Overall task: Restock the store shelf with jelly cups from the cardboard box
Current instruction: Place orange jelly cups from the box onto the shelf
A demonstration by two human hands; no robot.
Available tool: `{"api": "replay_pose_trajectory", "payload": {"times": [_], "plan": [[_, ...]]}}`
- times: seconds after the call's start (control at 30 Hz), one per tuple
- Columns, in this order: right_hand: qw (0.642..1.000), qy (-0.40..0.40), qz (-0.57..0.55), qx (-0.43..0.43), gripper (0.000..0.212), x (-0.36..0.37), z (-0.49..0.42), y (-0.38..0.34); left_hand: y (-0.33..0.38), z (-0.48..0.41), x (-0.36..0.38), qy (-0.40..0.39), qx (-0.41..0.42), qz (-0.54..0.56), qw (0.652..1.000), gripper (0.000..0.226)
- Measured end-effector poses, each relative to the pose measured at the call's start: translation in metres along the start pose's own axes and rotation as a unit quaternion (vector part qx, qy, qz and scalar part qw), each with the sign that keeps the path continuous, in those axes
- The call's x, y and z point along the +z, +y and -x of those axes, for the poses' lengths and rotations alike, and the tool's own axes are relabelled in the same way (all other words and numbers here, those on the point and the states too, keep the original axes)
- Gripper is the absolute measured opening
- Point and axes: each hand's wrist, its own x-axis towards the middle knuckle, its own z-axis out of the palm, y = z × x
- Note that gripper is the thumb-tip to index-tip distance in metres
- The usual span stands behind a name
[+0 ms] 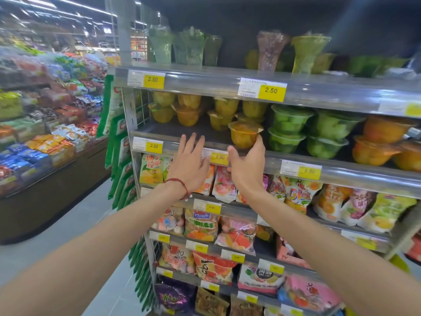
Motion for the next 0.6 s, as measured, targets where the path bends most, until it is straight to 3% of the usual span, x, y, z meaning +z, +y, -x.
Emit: {"api": "replay_pose_trajectory", "payload": {"times": [0.17, 0.37, 0.5, 0.6], "plan": [[0.998, -0.030, 0.043, -0.018, 0.085, -0.011, 0.007, 0.004, 0.010, 0.006, -0.005, -0.015, -0.015, 0.028, 0.999, 0.061], [0.998, -0.018, -0.005, 0.061, 0.096, -0.012, -0.016, -0.011, 0.011, 0.009, -0.010, -0.011, -0.025, 0.041, 0.999, 0.061], [0.998, -0.015, -0.015, 0.064, 0.087, 0.011, -0.068, 0.040, 0.004, 0.003, -0.015, 0.001, -0.026, 0.046, 0.999, 0.058], [0.998, -0.008, 0.003, 0.063, 0.087, 0.010, -0.067, 0.031, -0.005, -0.005, -0.016, 0.006, -0.029, 0.029, 0.999, 0.057]]}}
